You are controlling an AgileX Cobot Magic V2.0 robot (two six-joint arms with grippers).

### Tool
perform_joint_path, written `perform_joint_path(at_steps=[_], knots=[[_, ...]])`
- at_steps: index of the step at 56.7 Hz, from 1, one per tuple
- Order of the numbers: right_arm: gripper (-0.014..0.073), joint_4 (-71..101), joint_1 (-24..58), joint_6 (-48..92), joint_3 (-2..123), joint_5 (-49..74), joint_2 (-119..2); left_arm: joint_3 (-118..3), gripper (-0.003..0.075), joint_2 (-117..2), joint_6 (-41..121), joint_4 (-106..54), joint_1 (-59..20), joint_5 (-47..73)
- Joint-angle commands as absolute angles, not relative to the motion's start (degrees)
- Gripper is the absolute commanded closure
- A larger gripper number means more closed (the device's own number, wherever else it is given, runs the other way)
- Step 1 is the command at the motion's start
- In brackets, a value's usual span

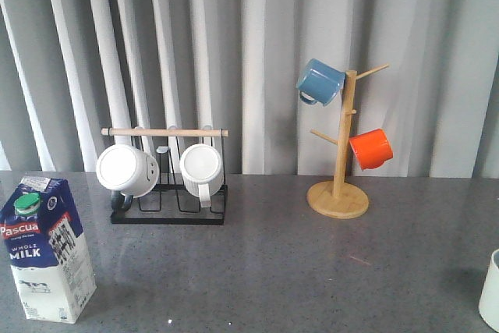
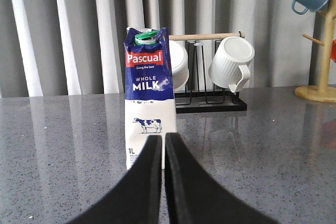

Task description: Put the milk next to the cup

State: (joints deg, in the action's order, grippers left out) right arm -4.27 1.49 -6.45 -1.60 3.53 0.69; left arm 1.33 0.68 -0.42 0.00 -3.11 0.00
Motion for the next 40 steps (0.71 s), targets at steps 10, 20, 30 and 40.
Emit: perform_joint_path(at_steps=[10, 20, 30, 40], knots=[[0.0602, -4.78, 1.51, -5.28, 0.60, -22.39, 1.28, -2.29, 0.0726, 1.34, 3.01, 0.68, -3.46, -14.76], [0.0602, 6.45, 0.86, 9.72, 11.62, -31.54, -11.46, -13.63, 0.0726, -5.03, 4.50, 0.61, -3.46, -10.63], [0.0602, 22.10, 0.86, 15.78, 32.67, -15.81, -35.48, -27.83, 0.0726, -25.16, 4.41, 0.61, -3.46, -4.75], [0.0602, 23.14, 0.86, 17.48, 43.71, -0.55, -48.33, -36.36, 0.0726, -39.92, 1.40, 0.40, -3.46, -2.40]])
